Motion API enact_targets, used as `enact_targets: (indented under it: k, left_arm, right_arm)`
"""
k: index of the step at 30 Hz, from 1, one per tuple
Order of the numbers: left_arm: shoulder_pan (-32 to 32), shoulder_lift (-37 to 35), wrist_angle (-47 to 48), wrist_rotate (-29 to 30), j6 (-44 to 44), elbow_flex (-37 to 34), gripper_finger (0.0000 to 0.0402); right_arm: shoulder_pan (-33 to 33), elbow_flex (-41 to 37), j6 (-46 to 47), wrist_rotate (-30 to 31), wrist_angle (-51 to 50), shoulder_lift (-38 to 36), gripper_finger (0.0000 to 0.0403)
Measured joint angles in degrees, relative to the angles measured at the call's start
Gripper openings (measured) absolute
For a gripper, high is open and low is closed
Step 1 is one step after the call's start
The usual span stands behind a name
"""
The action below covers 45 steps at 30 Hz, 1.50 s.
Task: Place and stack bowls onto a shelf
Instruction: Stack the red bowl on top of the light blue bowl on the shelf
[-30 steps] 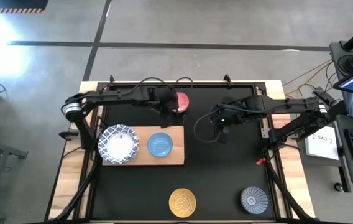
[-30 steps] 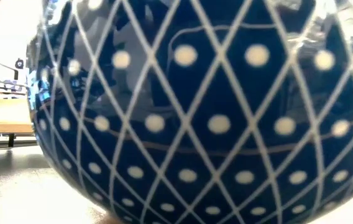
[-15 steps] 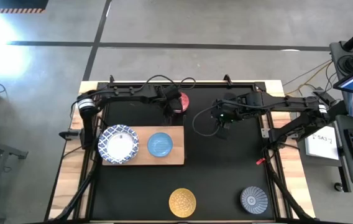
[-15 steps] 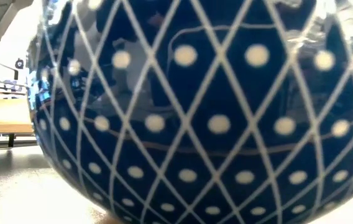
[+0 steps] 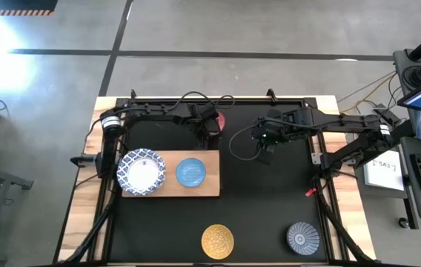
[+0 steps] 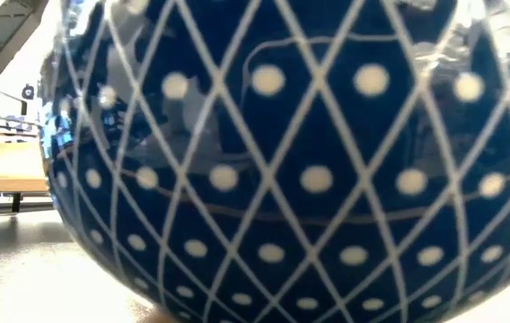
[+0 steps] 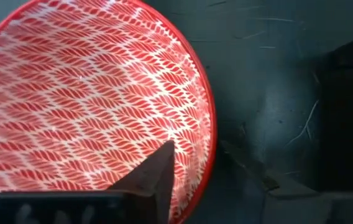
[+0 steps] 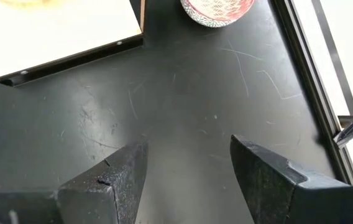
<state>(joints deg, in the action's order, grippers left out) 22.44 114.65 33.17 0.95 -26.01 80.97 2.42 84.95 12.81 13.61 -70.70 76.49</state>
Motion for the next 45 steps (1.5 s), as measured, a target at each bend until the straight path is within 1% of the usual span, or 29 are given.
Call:
enact_targets:
  k: [3,5,6,10,14,20,23,28,32,35,39,43,45]
  left_arm:
    - [0.21,0.00,0.06,-0.17,0.29,0.00,0.0053]
    - [0.28,0.00,0.11,-0.18,2.17,0.00,0.0018]
    - [0.31,-0.04,0.26,0.09,3.25,0.00,0.0011]
    - [0.37,-0.48,0.92,0.01,4.69,0.02,0.0010]
    - [0.34,-2.42,2.48,-0.28,6.96,0.00,0.0006]
    - [0.26,-7.32,4.50,-0.24,10.05,0.00,0.0006]
    - [0.17,-9.90,5.48,-0.22,13.50,0.00,0.0006]
    - [-1.79,-14.70,7.92,-0.03,17.97,0.00,0.0006]
    - [-5.23,-19.03,8.91,-0.30,21.85,0.00,0.0009]
    - [-9.16,-22.21,10.77,-0.80,25.68,0.00,0.0010]
    - [-16.40,-25.63,12.07,-1.14,31.85,0.00,0.0011]
    - [-24.68,-27.19,13.53,-1.11,38.51,0.00,0.0011]
    - [-28.57,-27.38,15.01,0.09,41.66,0.00,0.0012]
  right_arm:
    - [0.00,0.00,-0.48,0.00,0.04,0.00,0.0216]
    - [0.00,0.00,-0.69,0.02,0.11,0.00,0.0216]
    - [0.00,0.00,-0.69,0.00,0.18,0.00,0.0216]
    - [0.00,0.00,-0.81,0.01,0.24,0.00,0.0216]
    - [0.00,0.00,-0.82,0.02,0.22,0.00,0.0216]
    - [0.00,0.00,-0.86,0.02,0.20,0.00,0.0216]
    - [0.00,0.00,-0.86,0.02,0.18,0.00,0.0216]
    - [0.00,0.00,-0.50,0.00,0.07,0.00,0.0216]
    - [0.00,0.00,1.87,-0.11,-2.02,0.00,0.0216]
    - [-0.02,0.00,5.87,-0.11,-4.83,0.00,0.0216]
    - [-0.60,0.00,10.54,-0.11,-7.12,0.00,0.0216]
    - [-1.89,-0.22,14.75,-0.49,-7.25,0.00,0.0216]
    - [-2.83,-0.49,16.86,-0.85,-7.45,0.00,0.0216]
